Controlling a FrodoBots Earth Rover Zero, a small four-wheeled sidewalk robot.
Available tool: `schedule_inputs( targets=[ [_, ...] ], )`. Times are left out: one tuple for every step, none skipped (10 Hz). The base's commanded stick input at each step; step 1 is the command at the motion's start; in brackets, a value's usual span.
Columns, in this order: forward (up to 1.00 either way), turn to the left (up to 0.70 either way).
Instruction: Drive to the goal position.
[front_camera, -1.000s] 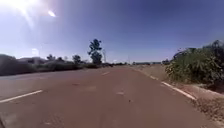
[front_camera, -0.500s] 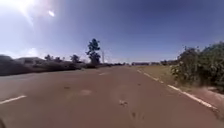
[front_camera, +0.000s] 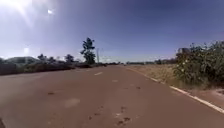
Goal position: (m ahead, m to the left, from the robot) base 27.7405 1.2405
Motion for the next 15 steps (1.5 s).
schedule_inputs(
  targets=[
    [1.00,-0.40],
    [1.00,-0.38],
    [1.00,-0.19],
    [1.00,-0.37],
    [1.00,-0.37],
    [1.00,0.00],
    [1.00,0.00],
    [1.00,0.00],
    [1.00,0.00],
    [1.00,0.00],
    [1.00,0.00],
    [1.00,0.00],
    [1.00,0.00],
    [1.00,0.00],
    [1.00,0.00]
  ],
)
